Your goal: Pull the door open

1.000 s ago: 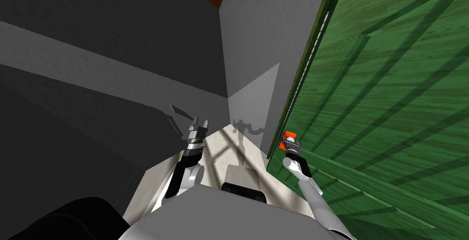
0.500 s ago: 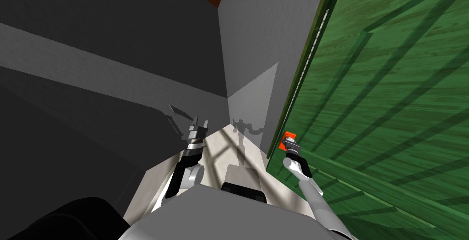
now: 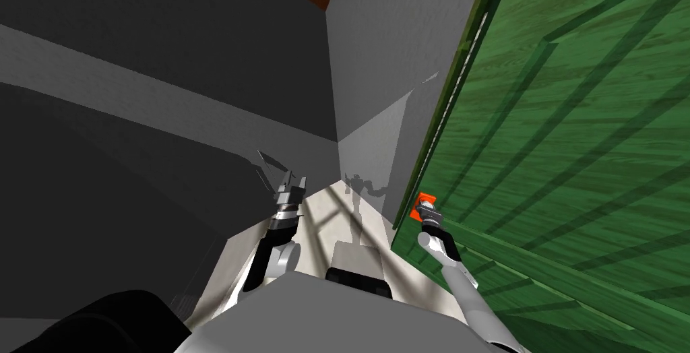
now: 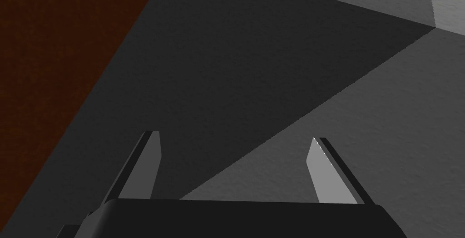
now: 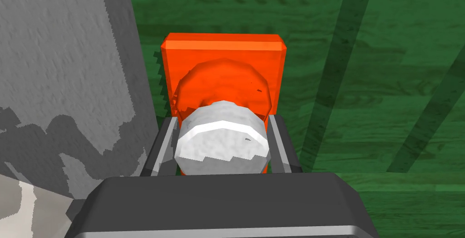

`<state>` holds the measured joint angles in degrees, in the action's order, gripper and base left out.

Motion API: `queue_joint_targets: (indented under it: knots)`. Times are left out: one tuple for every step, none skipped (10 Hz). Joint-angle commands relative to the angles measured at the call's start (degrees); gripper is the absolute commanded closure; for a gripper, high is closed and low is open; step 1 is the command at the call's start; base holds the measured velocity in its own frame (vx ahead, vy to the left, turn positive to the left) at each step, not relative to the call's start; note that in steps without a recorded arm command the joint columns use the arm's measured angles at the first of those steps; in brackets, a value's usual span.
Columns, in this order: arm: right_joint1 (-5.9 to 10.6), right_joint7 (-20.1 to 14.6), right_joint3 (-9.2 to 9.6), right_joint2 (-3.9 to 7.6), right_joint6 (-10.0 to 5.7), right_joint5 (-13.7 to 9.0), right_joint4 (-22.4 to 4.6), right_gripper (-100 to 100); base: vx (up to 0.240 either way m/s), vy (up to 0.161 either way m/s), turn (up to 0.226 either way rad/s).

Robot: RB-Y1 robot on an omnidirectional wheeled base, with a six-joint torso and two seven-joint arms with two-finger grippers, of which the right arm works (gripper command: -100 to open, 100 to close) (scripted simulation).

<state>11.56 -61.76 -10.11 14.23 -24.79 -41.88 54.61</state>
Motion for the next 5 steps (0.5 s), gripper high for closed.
queue_joint_targets:
  knots:
    - [-0.47,-1.3,1.28,0.37,0.39,0.0,0.2,100,-0.238,-0.068,0.151]
    - [-0.9,-2.4,2.32,0.98,0.66,0.0,0.8,100,-0.237,-0.035,0.185]
    - [-1.19,-3.1,3.0,1.38,0.83,0.0,1.1,100,-0.275,-0.034,0.152]
    - [-1.46,-3.8,3.65,1.76,1.0,0.0,1.5,100,-0.254,-0.021,0.119]
    - [-1.7,-4.5,4.23,2.1,1.15,0.1,1.8,100,-0.213,-0.026,0.123]
